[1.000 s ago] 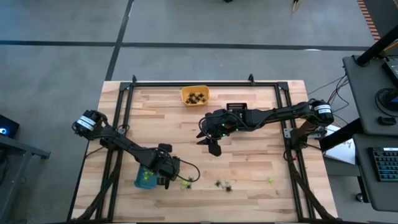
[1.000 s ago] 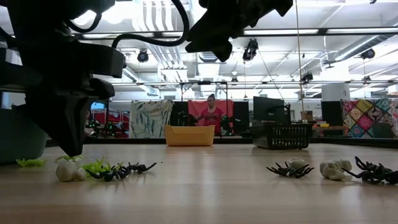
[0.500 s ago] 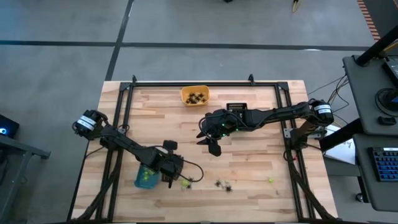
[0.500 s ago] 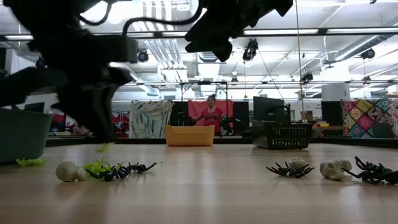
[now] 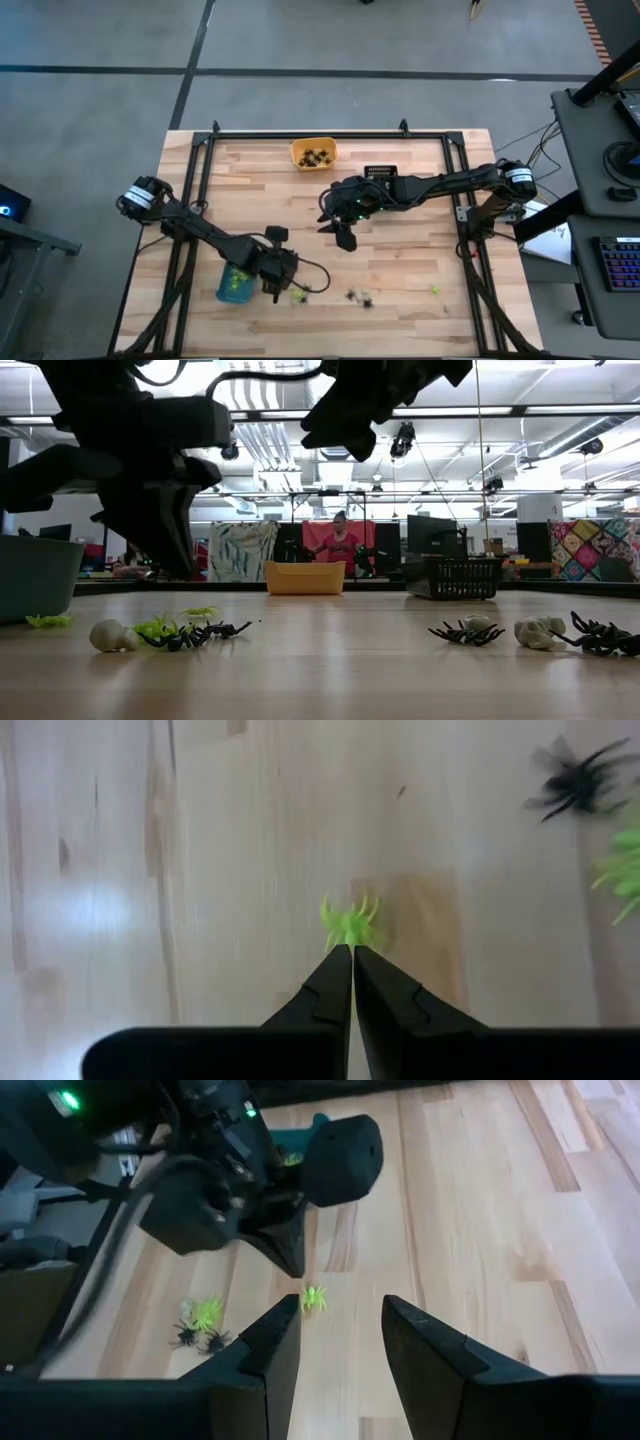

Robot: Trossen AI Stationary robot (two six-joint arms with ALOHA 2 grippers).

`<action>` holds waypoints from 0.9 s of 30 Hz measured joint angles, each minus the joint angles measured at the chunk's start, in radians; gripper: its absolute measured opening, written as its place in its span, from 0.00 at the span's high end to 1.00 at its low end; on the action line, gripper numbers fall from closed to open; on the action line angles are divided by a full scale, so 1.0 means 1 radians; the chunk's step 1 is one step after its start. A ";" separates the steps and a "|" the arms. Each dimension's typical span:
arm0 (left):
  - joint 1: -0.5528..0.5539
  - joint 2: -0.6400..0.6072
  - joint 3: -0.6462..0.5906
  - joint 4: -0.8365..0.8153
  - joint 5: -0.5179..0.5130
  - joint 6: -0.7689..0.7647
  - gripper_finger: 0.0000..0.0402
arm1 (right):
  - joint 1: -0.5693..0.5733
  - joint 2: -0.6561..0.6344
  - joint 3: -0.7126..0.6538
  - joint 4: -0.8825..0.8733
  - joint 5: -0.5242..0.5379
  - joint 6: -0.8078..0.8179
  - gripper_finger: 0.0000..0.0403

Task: Sort Halloween decoration
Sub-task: Put the green spider toy into the blue bin

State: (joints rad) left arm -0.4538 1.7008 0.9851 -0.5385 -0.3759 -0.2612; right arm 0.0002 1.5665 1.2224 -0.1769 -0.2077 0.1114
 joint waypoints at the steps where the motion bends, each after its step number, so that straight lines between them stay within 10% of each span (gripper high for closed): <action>1: -0.001 0.000 -0.004 0.027 0.001 0.011 1.00 | 0.000 0.000 0.000 -0.007 0.000 0.000 0.67; 14: -0.001 0.000 -0.203 0.413 -0.005 0.006 0.89 | 0.038 -0.007 0.000 -0.011 -0.002 -0.054 0.67; 27: 0.001 -0.003 -0.240 0.431 -0.016 -0.028 0.69 | 0.039 -0.007 0.000 -0.011 -0.002 -0.053 0.67</action>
State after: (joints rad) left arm -0.4523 1.6981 0.7452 -0.1077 -0.3923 -0.2889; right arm 0.0395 1.5593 1.2224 -0.1879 -0.2092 0.0589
